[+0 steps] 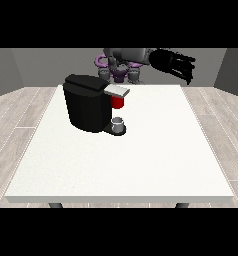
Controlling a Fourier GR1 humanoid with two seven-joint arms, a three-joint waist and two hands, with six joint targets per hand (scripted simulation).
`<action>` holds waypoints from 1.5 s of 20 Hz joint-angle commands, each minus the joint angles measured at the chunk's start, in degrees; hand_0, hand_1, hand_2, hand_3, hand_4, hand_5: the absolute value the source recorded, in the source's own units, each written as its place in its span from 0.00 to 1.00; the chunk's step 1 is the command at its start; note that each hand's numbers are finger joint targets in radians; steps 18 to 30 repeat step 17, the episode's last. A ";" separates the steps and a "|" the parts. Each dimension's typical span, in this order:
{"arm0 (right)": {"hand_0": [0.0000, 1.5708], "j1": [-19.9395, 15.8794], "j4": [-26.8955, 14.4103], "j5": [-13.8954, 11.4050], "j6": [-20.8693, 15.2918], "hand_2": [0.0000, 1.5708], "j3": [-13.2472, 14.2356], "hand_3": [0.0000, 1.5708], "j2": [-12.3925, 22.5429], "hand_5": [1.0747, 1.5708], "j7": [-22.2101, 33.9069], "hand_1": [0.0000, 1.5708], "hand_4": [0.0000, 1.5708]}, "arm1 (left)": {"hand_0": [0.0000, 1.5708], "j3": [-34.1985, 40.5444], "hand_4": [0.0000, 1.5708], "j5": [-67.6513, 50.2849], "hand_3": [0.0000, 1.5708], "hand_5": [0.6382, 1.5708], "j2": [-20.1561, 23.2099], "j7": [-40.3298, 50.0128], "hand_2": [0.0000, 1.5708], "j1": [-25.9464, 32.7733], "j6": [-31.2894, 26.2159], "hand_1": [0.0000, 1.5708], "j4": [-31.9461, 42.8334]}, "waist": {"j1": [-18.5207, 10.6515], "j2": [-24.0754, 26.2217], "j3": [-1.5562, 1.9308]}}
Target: Insert the coffee pod into the coffee machine and close the lid
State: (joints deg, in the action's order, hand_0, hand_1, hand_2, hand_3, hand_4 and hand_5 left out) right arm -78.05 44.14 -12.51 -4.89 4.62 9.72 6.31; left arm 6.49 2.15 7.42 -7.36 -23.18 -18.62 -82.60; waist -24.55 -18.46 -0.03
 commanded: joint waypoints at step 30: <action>0.00 17.48 2.96 6.85 3.08 0.00 -7.51 0.00 -9.62 1.00 -16.00 0.00 0.17 | 0.00 0.19 0.17 0.42 0.00 1.00 -1.80 2.45 0.00 7.56 2.69 0.00 2.47 | 9.12 12.24 0.03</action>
